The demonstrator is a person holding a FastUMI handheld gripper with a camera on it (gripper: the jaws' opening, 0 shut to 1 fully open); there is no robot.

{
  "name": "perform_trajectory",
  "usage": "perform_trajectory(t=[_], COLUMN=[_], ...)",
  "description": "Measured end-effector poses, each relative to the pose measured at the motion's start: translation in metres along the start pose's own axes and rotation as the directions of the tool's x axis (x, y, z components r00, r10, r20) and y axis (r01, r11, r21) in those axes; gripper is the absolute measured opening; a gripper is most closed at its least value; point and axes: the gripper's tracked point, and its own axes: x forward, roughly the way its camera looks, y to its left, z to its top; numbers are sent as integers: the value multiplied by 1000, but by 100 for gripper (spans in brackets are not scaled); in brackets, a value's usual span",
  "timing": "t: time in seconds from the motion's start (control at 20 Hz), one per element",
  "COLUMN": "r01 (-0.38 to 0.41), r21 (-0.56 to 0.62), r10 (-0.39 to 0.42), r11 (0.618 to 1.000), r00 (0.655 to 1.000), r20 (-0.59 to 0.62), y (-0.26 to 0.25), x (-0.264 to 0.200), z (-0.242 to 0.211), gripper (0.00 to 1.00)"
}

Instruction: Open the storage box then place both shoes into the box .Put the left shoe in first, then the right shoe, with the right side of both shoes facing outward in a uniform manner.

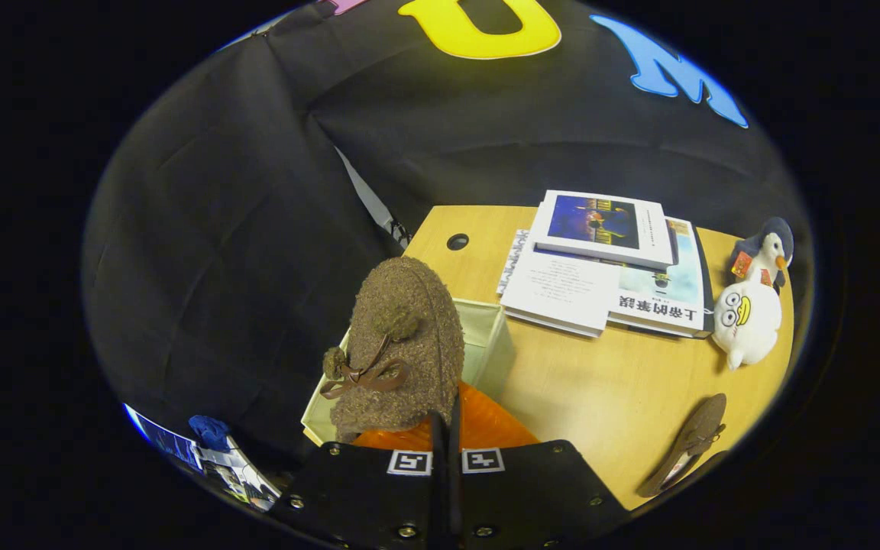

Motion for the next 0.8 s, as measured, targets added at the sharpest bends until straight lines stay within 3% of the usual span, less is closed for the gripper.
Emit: perform_trajectory(t=[0.8], r01=[55], r21=[-62], r10=[-64], r11=[997], r00=[988], r20=[-143], y=[40], x=[87], z=[-18], gripper=[0])
